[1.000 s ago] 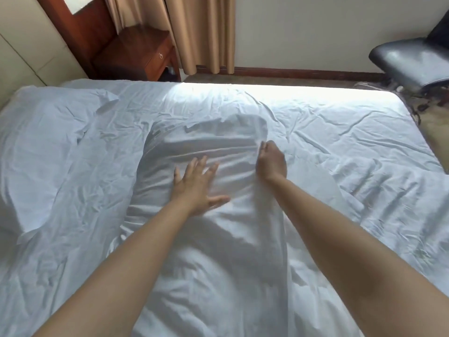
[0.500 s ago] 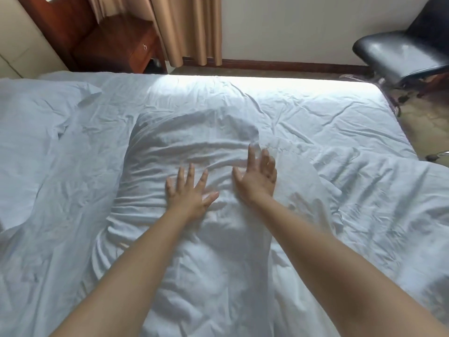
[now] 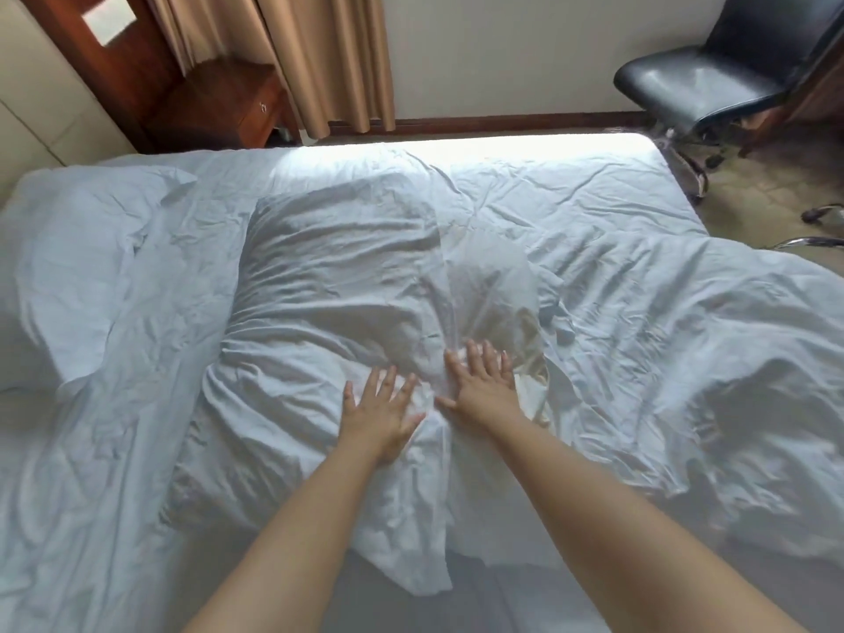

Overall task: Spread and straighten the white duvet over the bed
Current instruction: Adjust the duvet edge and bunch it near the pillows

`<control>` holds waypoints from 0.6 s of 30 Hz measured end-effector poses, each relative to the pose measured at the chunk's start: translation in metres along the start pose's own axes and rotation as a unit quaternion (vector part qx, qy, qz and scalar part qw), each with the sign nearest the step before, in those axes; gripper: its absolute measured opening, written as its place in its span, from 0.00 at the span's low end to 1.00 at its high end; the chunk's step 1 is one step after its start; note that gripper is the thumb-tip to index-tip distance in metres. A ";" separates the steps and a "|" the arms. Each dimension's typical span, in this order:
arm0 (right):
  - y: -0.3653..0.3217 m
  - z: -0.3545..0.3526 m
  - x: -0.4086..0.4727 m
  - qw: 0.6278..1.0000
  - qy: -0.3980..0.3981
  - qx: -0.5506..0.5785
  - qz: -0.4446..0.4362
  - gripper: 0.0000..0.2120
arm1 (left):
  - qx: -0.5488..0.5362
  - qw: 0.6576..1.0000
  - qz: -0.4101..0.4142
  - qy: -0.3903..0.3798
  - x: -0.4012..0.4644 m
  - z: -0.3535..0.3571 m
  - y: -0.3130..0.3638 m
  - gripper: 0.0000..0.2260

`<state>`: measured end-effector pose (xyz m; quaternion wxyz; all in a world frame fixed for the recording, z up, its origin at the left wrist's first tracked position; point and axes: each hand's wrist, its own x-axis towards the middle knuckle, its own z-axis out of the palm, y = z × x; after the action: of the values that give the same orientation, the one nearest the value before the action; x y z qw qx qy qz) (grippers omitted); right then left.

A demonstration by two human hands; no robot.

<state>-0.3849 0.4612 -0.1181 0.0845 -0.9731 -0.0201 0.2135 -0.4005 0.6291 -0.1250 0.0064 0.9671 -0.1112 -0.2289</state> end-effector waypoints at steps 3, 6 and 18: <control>0.009 0.015 -0.037 0.999 -0.034 0.012 0.003 0.40 | 0.009 1.000 -0.006 -0.028 -0.022 0.006 0.013 0.33; 0.019 0.026 -0.067 0.999 -0.052 -0.001 -0.016 0.43 | 0.021 0.998 -0.006 -0.057 -0.051 0.013 0.031 0.38; 0.051 0.005 -0.171 0.993 0.042 0.099 -0.039 0.42 | 0.044 0.998 -0.032 -0.033 -0.172 0.004 0.091 0.31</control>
<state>-0.5419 0.3984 -0.0612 0.1890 -0.9665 -0.0335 0.1702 -0.5714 0.5783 -0.0471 -0.0475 0.9614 -0.0904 -0.2556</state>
